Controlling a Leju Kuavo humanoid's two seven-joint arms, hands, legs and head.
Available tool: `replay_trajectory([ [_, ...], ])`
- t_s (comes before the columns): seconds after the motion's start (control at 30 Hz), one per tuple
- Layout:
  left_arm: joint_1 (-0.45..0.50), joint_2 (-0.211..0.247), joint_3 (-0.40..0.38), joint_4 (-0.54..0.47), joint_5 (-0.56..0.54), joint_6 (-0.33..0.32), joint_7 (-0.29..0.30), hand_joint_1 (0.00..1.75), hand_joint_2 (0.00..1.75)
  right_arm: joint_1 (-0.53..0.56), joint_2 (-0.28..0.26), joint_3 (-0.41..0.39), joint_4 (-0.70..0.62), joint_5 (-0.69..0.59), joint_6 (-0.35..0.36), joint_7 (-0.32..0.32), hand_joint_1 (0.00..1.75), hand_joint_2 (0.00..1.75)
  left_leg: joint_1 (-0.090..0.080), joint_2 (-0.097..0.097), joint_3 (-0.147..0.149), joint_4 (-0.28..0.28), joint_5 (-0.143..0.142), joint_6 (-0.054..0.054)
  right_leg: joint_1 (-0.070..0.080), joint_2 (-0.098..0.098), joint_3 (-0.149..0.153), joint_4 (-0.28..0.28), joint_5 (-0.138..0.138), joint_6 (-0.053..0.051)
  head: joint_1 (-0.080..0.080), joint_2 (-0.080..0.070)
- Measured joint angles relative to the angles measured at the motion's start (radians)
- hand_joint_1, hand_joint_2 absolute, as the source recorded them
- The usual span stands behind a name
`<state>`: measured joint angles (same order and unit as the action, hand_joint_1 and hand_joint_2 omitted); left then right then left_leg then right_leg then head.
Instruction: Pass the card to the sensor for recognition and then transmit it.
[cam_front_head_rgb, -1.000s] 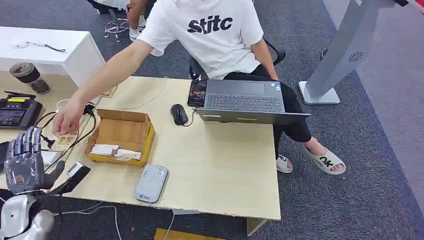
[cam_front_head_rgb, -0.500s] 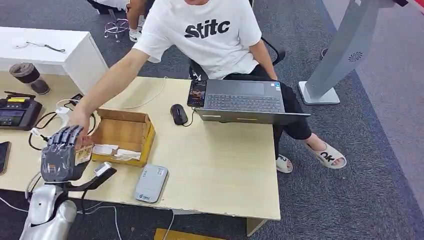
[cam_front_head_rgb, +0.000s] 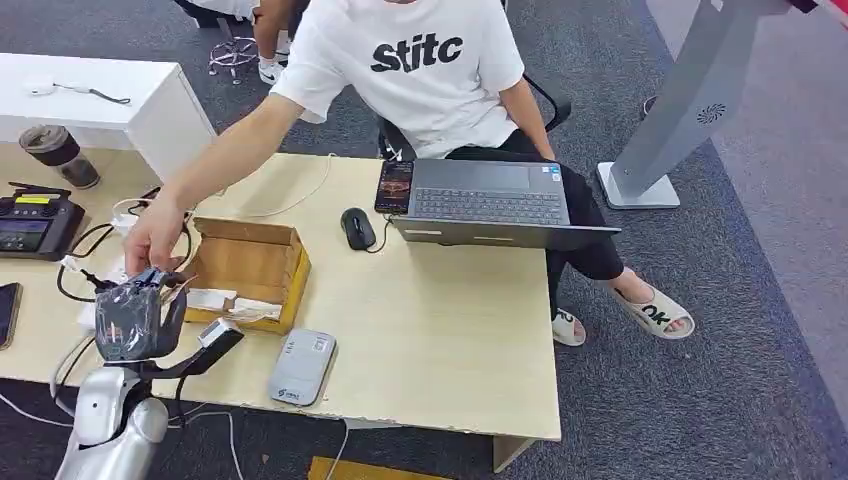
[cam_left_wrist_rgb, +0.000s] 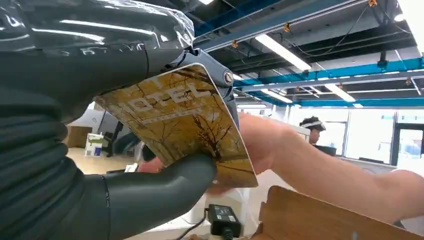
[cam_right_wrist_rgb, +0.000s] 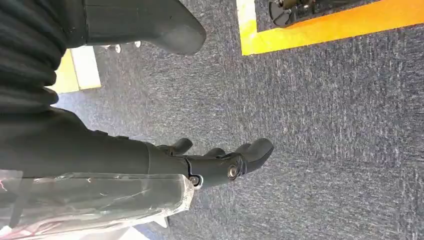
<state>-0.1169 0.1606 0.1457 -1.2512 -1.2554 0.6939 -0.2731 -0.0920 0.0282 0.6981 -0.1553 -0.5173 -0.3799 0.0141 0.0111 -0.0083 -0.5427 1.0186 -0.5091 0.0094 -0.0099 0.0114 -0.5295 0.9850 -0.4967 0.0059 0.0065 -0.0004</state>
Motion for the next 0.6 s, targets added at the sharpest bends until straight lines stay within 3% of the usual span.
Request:
replay_trajectory([
  [0.6,-0.046,-0.031,-0.097,-0.007,0.079,0.0,-0.006,1.75,1.75,-0.005,0.0,0.011,0.0,0.003,0.001,0.001,0.0,1.75,0.0,0.0,0.0,0.0,0.0,0.0,0.0,0.0,0.0,0.0,0.0,0.0,0.0,0.0],
])
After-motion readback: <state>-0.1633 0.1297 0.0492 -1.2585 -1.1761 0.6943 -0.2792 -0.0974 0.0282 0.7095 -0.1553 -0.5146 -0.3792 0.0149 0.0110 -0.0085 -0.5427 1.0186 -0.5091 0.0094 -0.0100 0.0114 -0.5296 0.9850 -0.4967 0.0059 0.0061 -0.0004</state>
